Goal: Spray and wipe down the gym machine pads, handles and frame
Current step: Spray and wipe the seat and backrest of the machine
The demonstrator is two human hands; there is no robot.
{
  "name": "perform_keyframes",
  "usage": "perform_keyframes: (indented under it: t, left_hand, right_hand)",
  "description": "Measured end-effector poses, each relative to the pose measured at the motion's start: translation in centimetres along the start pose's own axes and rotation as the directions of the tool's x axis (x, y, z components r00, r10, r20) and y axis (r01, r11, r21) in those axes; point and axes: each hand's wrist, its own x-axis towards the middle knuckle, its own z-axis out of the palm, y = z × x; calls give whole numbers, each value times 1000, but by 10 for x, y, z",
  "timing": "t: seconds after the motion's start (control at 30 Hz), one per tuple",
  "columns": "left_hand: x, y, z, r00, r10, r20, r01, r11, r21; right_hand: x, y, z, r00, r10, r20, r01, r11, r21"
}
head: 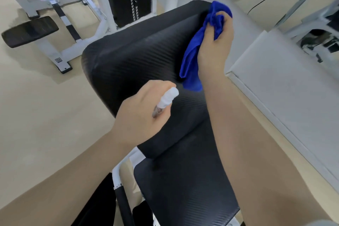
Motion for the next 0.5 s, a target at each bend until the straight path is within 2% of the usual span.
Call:
perform_keyframes:
  t: [0.07, 0.17, 0.23, 0.27, 0.3, 0.33, 0.43, 0.5]
  left_hand:
    - [0, 0, 8, 998, -4, 64, 4, 1000, -3]
    - [-1, 1, 14, 995, -42, 88, 45, 999, -21]
    - [-2, -2, 14, 995, -26, 94, 27, 999, -17]
    - [-3, -4, 14, 994, -11, 106, 13, 1000, -14]
    - [-4, -5, 14, 993, 3, 116, -2, 1000, -12]
    - [-5, -5, 14, 993, 10, 121, -9, 1000, -10]
    - [-6, -4, 16, 993, -2, 121, 3, 1000, -8]
    - [-7, -6, 19, 991, -21, 129, 23, 1000, -20]
  right_hand:
    - [0, 19, -4, 996, 55, -69, -56, 998, -11]
    - [-6, 72, -32, 948, 287, -134, -296, 954, -52]
    - [-19, 97, -49, 840, 530, -115, -541, 834, -110]
    - [-22, 100, -50, 803, 583, -124, -595, 796, -108]
    - [-20, 98, -46, 806, 578, -129, -591, 798, -118]
    - [-17, 89, -42, 840, 528, -124, -540, 835, -106]
    - [-2, 63, -30, 946, 306, -104, -311, 950, -31]
    - [-9, 65, -31, 982, 180, -57, -185, 976, -113]
